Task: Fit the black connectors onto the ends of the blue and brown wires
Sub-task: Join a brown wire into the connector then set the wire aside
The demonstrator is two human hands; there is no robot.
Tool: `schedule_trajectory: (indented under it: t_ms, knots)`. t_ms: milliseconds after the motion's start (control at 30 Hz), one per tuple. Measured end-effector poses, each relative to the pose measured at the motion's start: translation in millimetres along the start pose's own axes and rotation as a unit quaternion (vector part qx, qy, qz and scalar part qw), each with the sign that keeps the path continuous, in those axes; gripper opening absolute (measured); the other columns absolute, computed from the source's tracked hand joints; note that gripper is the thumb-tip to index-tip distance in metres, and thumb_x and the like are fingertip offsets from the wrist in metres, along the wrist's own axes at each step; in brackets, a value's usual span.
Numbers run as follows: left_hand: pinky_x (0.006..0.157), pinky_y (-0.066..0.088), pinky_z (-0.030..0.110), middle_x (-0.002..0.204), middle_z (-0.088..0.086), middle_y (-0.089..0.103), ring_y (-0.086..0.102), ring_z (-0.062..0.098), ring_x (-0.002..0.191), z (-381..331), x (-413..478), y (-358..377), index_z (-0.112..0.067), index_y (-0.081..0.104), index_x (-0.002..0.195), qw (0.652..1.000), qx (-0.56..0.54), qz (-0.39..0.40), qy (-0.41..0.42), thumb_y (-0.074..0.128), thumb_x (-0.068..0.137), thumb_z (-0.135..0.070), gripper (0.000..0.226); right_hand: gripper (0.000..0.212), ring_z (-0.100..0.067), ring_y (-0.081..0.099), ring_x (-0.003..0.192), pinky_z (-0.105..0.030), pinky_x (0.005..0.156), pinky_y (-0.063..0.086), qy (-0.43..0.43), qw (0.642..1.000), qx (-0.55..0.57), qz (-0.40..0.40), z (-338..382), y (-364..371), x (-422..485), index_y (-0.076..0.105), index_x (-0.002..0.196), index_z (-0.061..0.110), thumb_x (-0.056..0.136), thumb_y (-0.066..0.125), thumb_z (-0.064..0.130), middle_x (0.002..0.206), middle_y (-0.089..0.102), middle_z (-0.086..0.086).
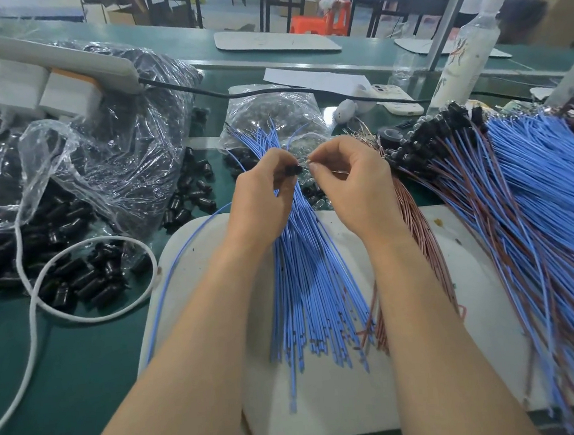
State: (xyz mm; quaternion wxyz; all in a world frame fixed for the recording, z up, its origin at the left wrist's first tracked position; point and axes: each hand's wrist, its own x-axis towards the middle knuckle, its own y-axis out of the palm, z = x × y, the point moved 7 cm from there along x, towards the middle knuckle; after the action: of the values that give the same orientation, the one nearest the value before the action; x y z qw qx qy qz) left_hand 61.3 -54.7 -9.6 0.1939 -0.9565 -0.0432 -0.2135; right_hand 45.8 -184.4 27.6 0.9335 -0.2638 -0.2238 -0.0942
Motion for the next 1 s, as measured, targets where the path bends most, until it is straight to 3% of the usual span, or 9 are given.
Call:
schedule_trajectory:
  t_ms: [167,367,667,867,1000]
  knots:
    - [0.089,0.052,0.034,0.093,-0.002,0.069,0.065,0.014,0.092,-0.5,0.2,2.2,-0.012,0.062,0.104,0.999,0.042,0.011,0.004,0.053,0.091,-0.002,0.018,0.008,-0.004,0.062,0.071,-0.017,0.074,0.052,-0.008,0.999,-0.037,-0.001,-0.4,0.1,-0.1,0.069,0.086,0.012,0.084,0.065,0.005,0.071,0.062,0.013]
    - [0.086,0.050,0.040,0.094,-0.001,0.068,0.061,0.020,0.092,-3.6,0.7,4.3,-0.012,0.063,0.105,0.992,0.117,0.031,0.030,0.056,0.090,-0.006,0.017,0.008,-0.005,0.063,0.073,-0.012,0.075,0.049,-0.003,0.997,-0.077,0.012,-3.0,-1.3,1.1,0.072,0.090,0.013,0.084,0.067,0.009,0.075,0.066,0.008]
    - [0.077,0.034,0.020,0.090,-0.012,0.060,0.046,0.013,0.091,-5.8,0.4,5.2,-0.016,0.066,0.107,0.988,0.143,0.043,0.045,0.059,0.091,-0.012,0.018,0.011,0.000,0.059,0.071,-0.003,0.070,0.043,0.016,0.996,-0.084,0.035,-10.2,-2.9,2.4,0.073,0.091,0.014,0.085,0.066,0.007,0.077,0.066,0.008]
    - [0.078,0.030,0.014,0.094,-0.006,0.066,0.045,0.013,0.095,-7.3,-0.1,5.1,-0.016,0.067,0.110,0.989,0.130,0.050,0.042,0.062,0.090,-0.015,0.020,0.010,-0.007,0.065,0.077,-0.017,0.078,0.051,0.048,0.998,-0.030,0.039,-17.1,-5.3,3.6,0.072,0.091,0.015,0.086,0.067,0.009,0.081,0.070,0.003]
    - [0.098,0.037,0.038,0.087,-0.009,0.061,0.052,0.016,0.102,-3.1,-1.2,4.9,-0.024,0.068,0.107,0.990,0.127,0.060,0.001,0.063,0.090,-0.025,0.018,0.009,-0.009,0.065,0.078,-0.024,0.081,0.054,0.059,0.997,-0.023,0.039,-21.5,-7.4,3.5,0.072,0.092,0.015,0.087,0.066,0.011,0.080,0.069,0.004]
